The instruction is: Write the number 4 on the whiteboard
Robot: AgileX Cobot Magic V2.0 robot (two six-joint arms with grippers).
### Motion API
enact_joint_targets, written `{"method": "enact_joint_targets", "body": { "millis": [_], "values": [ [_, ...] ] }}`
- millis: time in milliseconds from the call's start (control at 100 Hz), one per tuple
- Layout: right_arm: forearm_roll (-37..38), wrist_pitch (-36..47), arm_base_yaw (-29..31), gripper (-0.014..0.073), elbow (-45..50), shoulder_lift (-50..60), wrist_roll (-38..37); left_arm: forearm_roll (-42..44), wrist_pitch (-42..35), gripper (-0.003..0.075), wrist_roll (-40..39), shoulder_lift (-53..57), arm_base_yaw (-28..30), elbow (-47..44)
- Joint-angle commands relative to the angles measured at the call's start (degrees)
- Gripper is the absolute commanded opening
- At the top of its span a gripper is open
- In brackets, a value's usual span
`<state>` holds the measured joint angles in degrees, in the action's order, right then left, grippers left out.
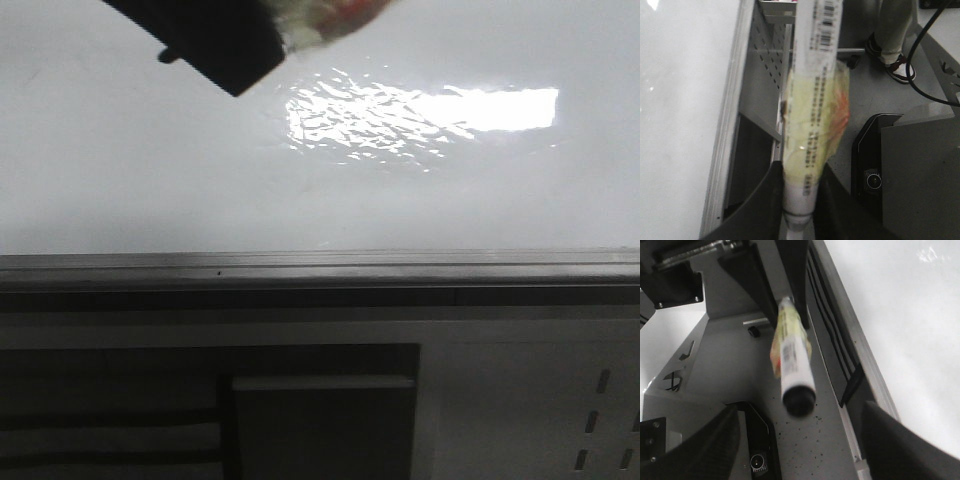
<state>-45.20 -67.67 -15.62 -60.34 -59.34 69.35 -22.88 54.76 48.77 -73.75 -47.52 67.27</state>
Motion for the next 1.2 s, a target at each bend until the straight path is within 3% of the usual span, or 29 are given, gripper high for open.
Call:
{"method": "enact_joint_targets", "body": {
  "millis": [0, 120, 340, 770, 840, 1000, 1090, 1190],
  "values": [
    [-4.02, 3.86, -2.17, 0.0457, -2.06, -0.83, 2.46, -1.72, -2.32, -0.0020, 0.22, 0.01, -1.30, 2.84],
    [-4.02, 5.00, -5.48, 0.0447, -2.06, -1.74, 3.28, -1.60, -2.73, -0.0020, 0.22, -0.30, -1.30, 2.87],
    [-0.50, 10.42, -9.87, 0.0327, -2.06, -2.50, 3.33, -1.60, -2.73, -0.0020, 0.32, -0.39, -1.30, 2.87],
    [1.68, 9.36, -10.00, 0.0312, -2.06, -4.03, 3.33, -1.52, -2.73, -0.0020, 1.68, -0.39, -1.30, 2.87],
    [1.58, 9.07, -10.00, 0.0261, -2.06, -4.03, 3.33, -1.52, -2.82, -0.0020, 1.68, -0.39, -1.30, 2.87],
    [1.58, 8.34, -10.00, 0.0055, -2.06, -4.03, 3.33, -1.17, -3.09, -0.0017, 1.68, -0.39, -1.30, 2.87],
    [1.58, 8.08, -10.00, -0.0018, -2.06, -4.03, 3.33, 0.22, -3.09, 0.0048, 1.68, -0.39, -1.30, 2.87],
    [1.58, 7.99, -10.00, -0.0052, -2.06, -4.03, 3.33, 0.56, -4.26, 0.0216, 1.68, -0.39, -1.30, 2.87]
  ]
}}
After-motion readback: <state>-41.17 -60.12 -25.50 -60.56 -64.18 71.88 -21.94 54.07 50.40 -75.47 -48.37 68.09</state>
